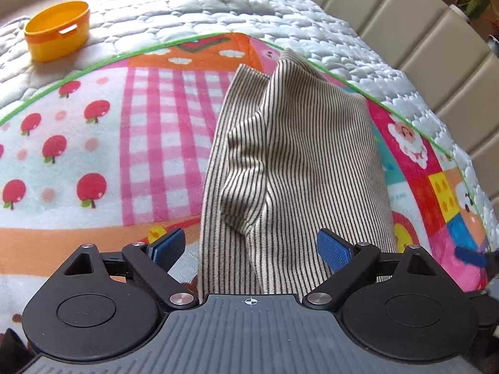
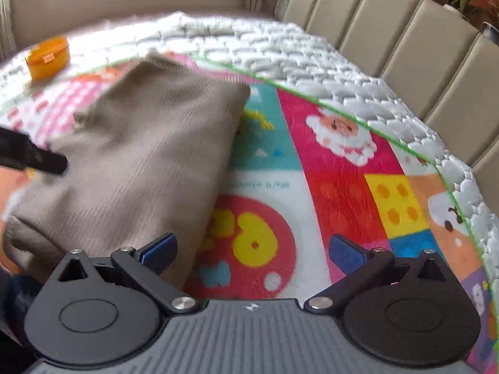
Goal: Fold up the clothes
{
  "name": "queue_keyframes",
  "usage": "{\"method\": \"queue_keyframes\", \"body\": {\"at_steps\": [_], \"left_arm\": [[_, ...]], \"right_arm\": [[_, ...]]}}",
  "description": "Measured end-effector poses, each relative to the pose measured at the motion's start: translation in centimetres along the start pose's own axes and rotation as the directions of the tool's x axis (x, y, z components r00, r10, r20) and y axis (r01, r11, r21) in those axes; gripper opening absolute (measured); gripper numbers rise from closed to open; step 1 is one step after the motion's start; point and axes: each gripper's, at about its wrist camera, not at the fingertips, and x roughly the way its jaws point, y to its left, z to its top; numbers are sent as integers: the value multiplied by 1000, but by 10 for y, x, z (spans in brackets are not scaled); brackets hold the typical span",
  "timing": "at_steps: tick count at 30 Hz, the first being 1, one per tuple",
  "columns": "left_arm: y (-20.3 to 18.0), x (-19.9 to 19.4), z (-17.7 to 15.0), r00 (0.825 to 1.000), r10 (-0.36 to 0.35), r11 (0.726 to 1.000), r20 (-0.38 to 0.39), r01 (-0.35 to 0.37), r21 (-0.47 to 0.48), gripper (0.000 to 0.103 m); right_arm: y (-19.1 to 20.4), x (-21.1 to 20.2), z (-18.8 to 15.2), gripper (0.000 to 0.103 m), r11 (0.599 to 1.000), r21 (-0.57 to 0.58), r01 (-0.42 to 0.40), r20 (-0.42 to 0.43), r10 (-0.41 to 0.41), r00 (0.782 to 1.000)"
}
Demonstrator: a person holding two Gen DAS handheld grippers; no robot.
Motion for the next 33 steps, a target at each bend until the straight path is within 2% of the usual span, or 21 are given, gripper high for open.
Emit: {"method": "queue_keyframes", "body": {"at_steps": [2, 4, 6, 10, 14, 19, 21, 23, 26, 28, 29, 31, 33], "left_arm": [[-1, 1, -1, 1000, 3, 1000, -2, -3, 14, 96], [-3, 2, -1, 1000, 5, 1000, -6, -5, 26, 96], [-4, 4, -2, 1000, 2, 1000, -17, -2, 30, 96], [-3, 14, -7, 997, -15, 1000, -79, 17, 26, 97], [-5, 19, -11, 995, -3, 999, -104, 7, 38, 98], [-4, 12, -10, 996, -2, 1000, -90, 4, 29, 98], [5, -1, -2, 999, -39, 999, -37, 38, -23, 98], [29, -16, 9, 993, -112, 981, 31, 115, -153, 98], [68, -24, 16, 971, -222, 905, 85, 238, -352, 98], [81, -20, 13, 955, -284, 864, 88, 295, -407, 98], [82, -16, 11, 947, -313, 852, 73, 314, -418, 98], [71, -5, 10, 933, -358, 853, 25, 338, -398, 94], [51, 3, 8, 935, -352, 893, -28, 327, -309, 92]], "right_arm": [[-2, -4, 1, 103, 996, 57, -71, 27, 69, 997], [6, 6, -1, 103, 992, 54, -116, -26, 118, 993], [19, 23, -9, 103, 994, -7, -112, -124, 110, 986], [25, 38, -13, 103, 994, -10, -111, -164, 108, 980], [7, 48, -16, 103, 976, 150, -160, -225, 192, 955], [-6, 56, -19, 103, 940, 290, -181, -263, 261, 929], [-5, 55, -20, 103, 939, 296, -174, -262, 255, 931], [-4, 54, -21, 103, 937, 304, -170, -258, 252, 932], [-5, 54, -21, 103, 935, 310, -172, -260, 257, 931], [-5, 54, -21, 103, 935, 310, -174, -262, 260, 929], [-5, 54, -21, 103, 934, 310, -175, -263, 261, 929], [-5, 54, -21, 103, 935, 308, -177, -260, 262, 929], [-4, 54, -21, 103, 936, 305, -178, -259, 261, 930]]}}
